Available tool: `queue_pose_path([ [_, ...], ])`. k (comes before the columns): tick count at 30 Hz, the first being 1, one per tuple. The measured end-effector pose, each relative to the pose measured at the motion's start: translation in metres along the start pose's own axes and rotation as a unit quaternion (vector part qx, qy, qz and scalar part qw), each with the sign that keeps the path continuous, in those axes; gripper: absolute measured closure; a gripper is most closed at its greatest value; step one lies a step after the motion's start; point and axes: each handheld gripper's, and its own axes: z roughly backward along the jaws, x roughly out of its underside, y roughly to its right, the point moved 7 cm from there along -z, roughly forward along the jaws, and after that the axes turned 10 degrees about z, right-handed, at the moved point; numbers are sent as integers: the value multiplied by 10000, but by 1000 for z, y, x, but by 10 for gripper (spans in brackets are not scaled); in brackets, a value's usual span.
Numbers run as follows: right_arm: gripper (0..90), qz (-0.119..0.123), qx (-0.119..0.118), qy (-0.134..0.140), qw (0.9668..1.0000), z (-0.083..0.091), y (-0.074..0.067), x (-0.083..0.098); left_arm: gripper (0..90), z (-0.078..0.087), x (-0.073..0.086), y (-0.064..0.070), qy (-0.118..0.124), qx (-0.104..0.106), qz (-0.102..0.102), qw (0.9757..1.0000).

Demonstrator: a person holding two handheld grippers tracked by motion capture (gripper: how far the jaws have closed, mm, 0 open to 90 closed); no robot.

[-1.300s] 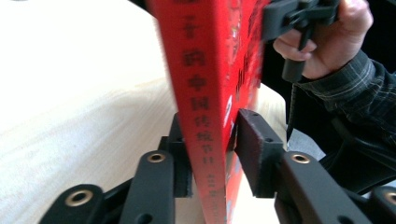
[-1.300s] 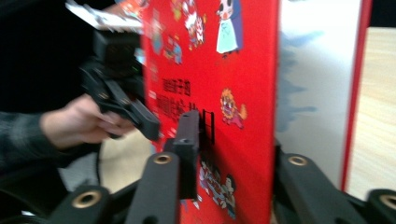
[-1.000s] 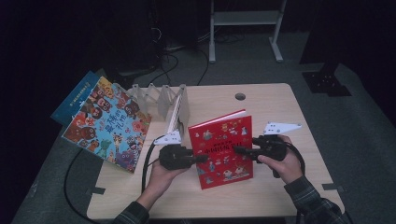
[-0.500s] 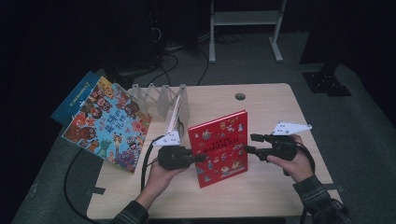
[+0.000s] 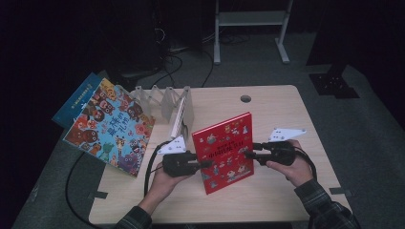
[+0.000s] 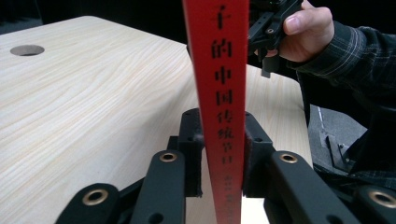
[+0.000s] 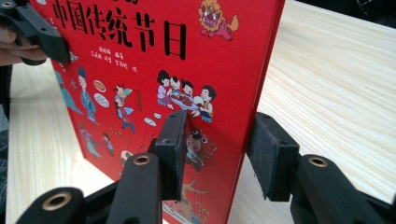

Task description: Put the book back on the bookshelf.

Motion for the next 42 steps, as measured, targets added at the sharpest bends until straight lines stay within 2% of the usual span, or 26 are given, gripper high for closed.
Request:
queue_pose_path([
  [3,581,11,81,-14,10000,0,0,0,672,-2,1,0,31,-30,4,10000],
  [10,582,-42,197,21,9998,0,-1,2,659,-8,0,-1,56,-136,23,9999],
  [12,582,-43,216,6,9998,1,-2,2,664,-11,0,-1,48,-185,37,9998],
  [14,582,-52,215,7,9998,1,-2,2,723,-10,-1,-1,12,-193,55,9998],
  [17,582,-36,226,9,9997,1,-3,2,754,-10,-1,-2,3,-67,250,9997],
  [21,584,-17,218,13,9998,2,-4,1,784,-7,-3,-3,54,-18,441,9990],
  [23,599,8,225,54,9997,2,-5,-1,792,-5,-4,-2,92,-68,370,9993],
  [26,598,-25,190,58,9998,2,-4,-1,793,-5,-5,-1,73,-95,421,9990],
  [31,593,1,165,77,9998,2,-5,-2,794,-3,-9,2,115,-164,350,9992],
  [35,516,19,220,216,9995,4,-3,-5,795,-1,-11,2,159,-159,408,9989],
  [39,466,-50,356,332,9988,10,4,-5,795,3,-13,-2,229,-194,479,9984],
  [42,432,-180,502,315,9981,13,12,0,795,7,-16,-4,318,-202,534,9979],
])
